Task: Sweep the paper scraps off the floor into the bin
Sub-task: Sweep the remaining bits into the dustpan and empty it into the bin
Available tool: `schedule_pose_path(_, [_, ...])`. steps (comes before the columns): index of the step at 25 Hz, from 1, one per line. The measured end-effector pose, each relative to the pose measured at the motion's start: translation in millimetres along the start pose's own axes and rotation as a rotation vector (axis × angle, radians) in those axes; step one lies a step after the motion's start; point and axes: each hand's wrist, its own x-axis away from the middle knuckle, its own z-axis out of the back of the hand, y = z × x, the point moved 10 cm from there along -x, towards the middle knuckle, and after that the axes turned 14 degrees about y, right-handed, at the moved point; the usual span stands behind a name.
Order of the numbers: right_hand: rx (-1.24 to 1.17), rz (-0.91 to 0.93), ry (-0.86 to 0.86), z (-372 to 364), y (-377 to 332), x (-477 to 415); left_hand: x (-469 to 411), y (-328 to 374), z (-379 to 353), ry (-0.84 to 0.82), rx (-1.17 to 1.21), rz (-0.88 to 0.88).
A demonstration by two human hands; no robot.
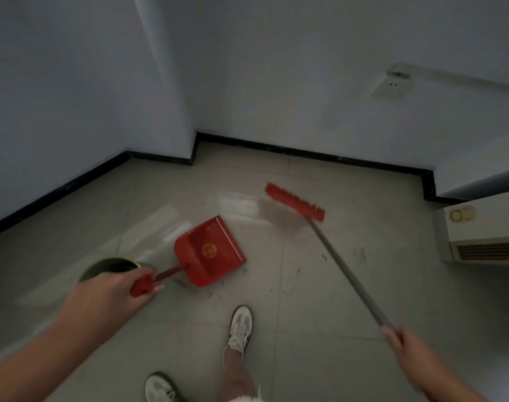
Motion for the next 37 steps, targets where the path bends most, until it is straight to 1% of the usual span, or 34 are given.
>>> schedule_pose_path(1, [0.044,0.047,0.0,3,-4,5,0,3,1,0.036,-0.002,-0.026])
schedule_pose_path(2, [0.001,0.016,0.012,2,-23,-5,-1,2,4,0.045,0.019,-0.001])
schedule_pose_path(4, [-0.131,-0.039,-0.033,-18,-58,-24,3,-15,-6,-0.033,0.048,0.077])
schedule_pose_path(5, [-0.199,-0.099,-0.09,-35,-69,-40,7,-25,-12,-0.062,0.058,0.097])
schedule_pose_path(6, [-0.242,-0.171,-0.146,-51,-81,-49,11,-33,-13,-0.05,0.066,0.113])
schedule_pose_path(9, [-0.275,-0.304,-0.327,-99,-101,-41,27,-60,-16,0.031,0.095,0.056])
schedule_pose_path(10, [-0.253,-0.295,-0.378,-114,-99,-24,36,-70,-17,0.018,0.109,0.041])
schedule_pose_path(12, [-0.087,-0.204,-0.43,-141,-81,24,54,-90,-12,0.0,0.094,0.029])
schedule_pose_path(14, [0.09,-0.14,-0.435,-166,-41,88,72,-107,2,0.007,0.089,-0.008])
schedule_pose_path(16, [0.212,-0.08,-0.43,-186,-3,172,97,-113,22,-0.017,0.089,-0.094])
schedule_pose_path(19, [0.252,-0.004,-0.441,-210,41,285,134,-114,50,0.037,0.053,-0.281])
schedule_pose_path(22, [0.359,0.121,-0.383,-212,67,354,163,-124,61,0.071,0.003,-0.34])
schedule_pose_path(24, [0.291,0.069,-0.382,-197,74,382,174,-121,62,0.069,0.02,-0.357])
schedule_pose_path(26, [0.085,-0.099,-0.325,-168,84,390,175,-125,64,0.013,0.073,-0.267])
schedule_pose_path(28, [-0.156,-0.293,-0.227,-142,100,396,173,-131,71,-0.003,0.153,-0.181])
schedule_pose_path(30, [-0.322,-0.447,-0.192,-139,118,405,178,-130,77,-0.009,0.198,-0.211])
schedule_pose_path(33, [-0.425,-0.552,-0.172,-139,127,407,194,-126,79,0.016,0.206,-0.33])
schedule_pose_path(35, [-0.476,-0.573,-0.117,-127,126,394,204,-131,82,0.041,0.201,-0.351])
schedule_pose_path(37, [-0.475,-0.591,-0.057,-118,126,377,212,-144,76,0.009,0.184,-0.333])
